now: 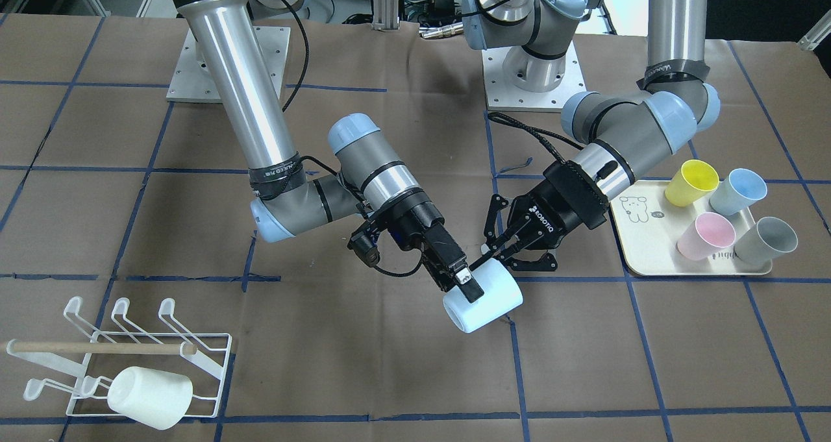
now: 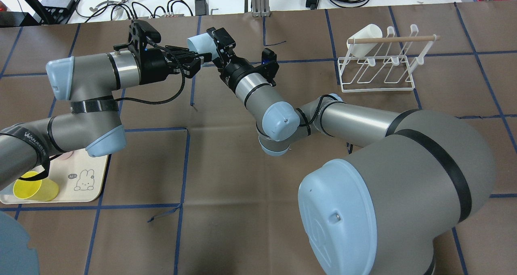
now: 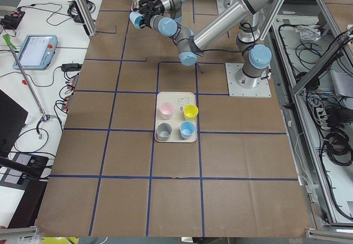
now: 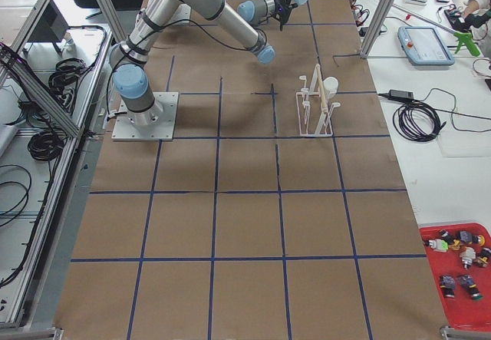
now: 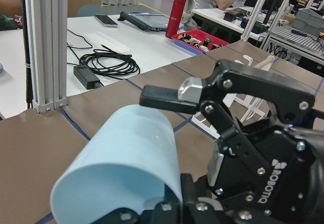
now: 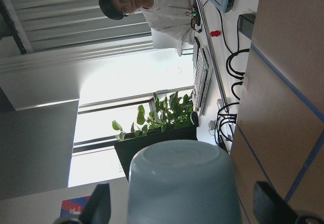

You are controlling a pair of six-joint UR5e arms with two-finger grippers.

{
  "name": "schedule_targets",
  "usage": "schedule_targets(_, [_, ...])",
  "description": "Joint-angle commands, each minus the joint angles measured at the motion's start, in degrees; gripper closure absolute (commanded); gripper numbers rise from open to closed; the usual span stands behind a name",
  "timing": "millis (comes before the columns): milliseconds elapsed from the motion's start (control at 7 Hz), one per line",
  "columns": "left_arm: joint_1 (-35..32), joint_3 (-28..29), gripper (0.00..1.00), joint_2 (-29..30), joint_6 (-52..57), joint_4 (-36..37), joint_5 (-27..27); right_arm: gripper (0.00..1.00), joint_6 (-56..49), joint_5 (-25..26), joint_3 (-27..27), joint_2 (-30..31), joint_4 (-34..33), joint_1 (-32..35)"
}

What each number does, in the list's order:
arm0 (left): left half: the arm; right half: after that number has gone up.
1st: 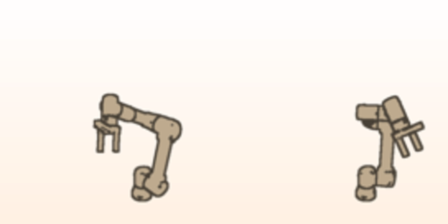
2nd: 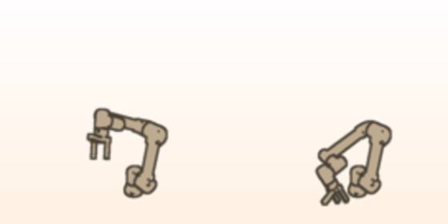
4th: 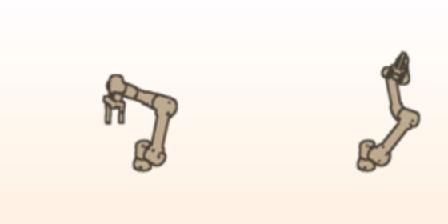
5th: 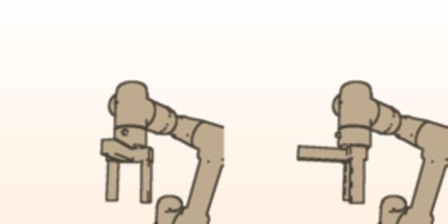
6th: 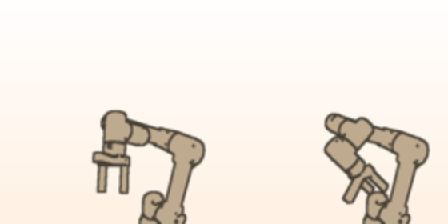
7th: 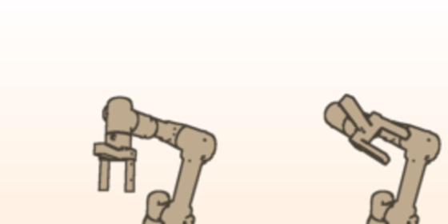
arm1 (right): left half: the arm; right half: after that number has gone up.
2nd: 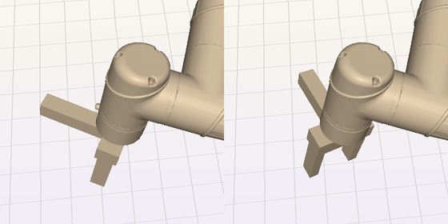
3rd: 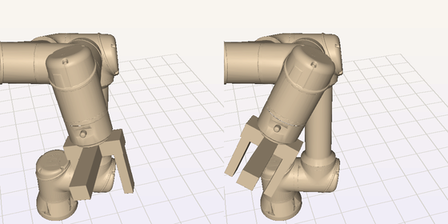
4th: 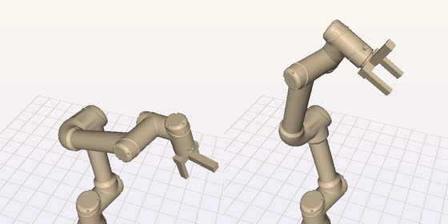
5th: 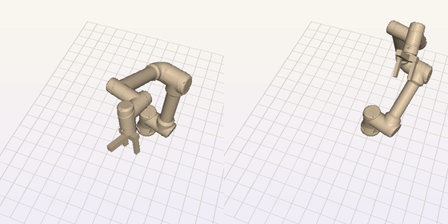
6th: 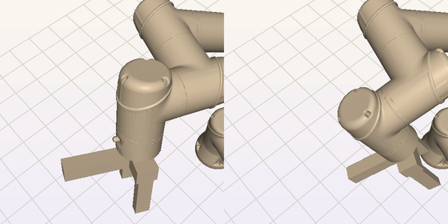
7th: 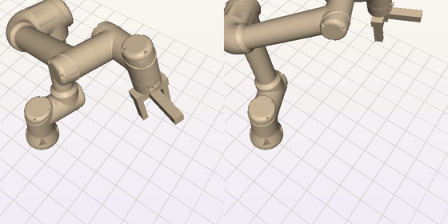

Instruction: Transfer IKEA cup to right arm and place on rack

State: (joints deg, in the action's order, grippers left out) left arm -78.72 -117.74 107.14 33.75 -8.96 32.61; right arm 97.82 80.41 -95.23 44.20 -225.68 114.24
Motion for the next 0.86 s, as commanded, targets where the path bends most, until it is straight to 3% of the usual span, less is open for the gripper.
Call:
schedule_targets(0, [-0.03,-0.03,1.0,0.0,0.0,-0.09,0.0,0.02,0.0,0.01,0.83,-0.26,0.24,0.37])
schedule_targets(429, [-0.12,-0.03,1.0,0.0,-0.09,0.0,0.09,0.02,0.09,-0.17,1.53,-0.61,0.25,0.37])
schedule_targets(714, [-0.12,-0.03,1.0,0.0,-0.09,-0.09,0.09,0.32,0.0,-1.21,1.53,-1.05,0.16,0.28])
